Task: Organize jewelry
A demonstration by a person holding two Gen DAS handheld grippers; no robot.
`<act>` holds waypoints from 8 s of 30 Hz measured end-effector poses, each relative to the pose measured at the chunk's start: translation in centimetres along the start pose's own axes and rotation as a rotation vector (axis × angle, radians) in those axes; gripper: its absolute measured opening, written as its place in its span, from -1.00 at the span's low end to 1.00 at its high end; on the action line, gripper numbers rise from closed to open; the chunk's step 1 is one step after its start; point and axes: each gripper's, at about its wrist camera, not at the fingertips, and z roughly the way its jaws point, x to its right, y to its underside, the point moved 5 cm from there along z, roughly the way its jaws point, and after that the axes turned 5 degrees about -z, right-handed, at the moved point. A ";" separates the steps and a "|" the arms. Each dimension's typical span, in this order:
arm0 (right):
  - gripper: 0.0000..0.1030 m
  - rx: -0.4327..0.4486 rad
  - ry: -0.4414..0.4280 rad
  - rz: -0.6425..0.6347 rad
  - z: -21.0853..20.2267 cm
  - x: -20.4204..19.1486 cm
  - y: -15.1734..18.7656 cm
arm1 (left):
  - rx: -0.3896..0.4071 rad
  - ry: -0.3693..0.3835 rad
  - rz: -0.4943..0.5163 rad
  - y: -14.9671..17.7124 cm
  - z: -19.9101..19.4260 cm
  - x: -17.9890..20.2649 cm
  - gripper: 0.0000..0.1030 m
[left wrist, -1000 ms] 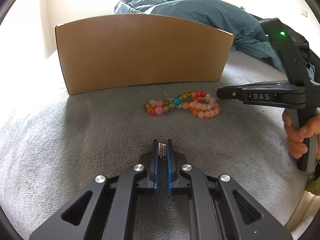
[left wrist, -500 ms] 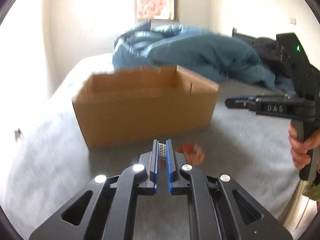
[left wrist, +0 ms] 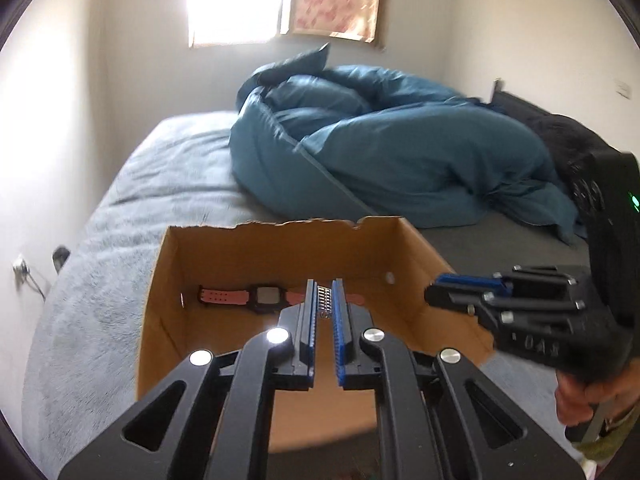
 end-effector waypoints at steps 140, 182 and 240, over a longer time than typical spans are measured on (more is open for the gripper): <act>-0.71 -0.138 0.032 0.040 -1.6 -5.9 23.7 | -0.281 0.060 -0.027 24.4 -3.8 3.3 -0.75; -0.85 -0.229 -0.177 0.147 9.7 -5.4 -2.1 | -0.301 -0.191 0.012 2.3 3.7 -8.1 -0.82; -0.86 -0.186 0.019 0.122 4.0 -4.4 17.1 | -0.151 0.069 0.104 20.5 -2.5 4.2 -0.38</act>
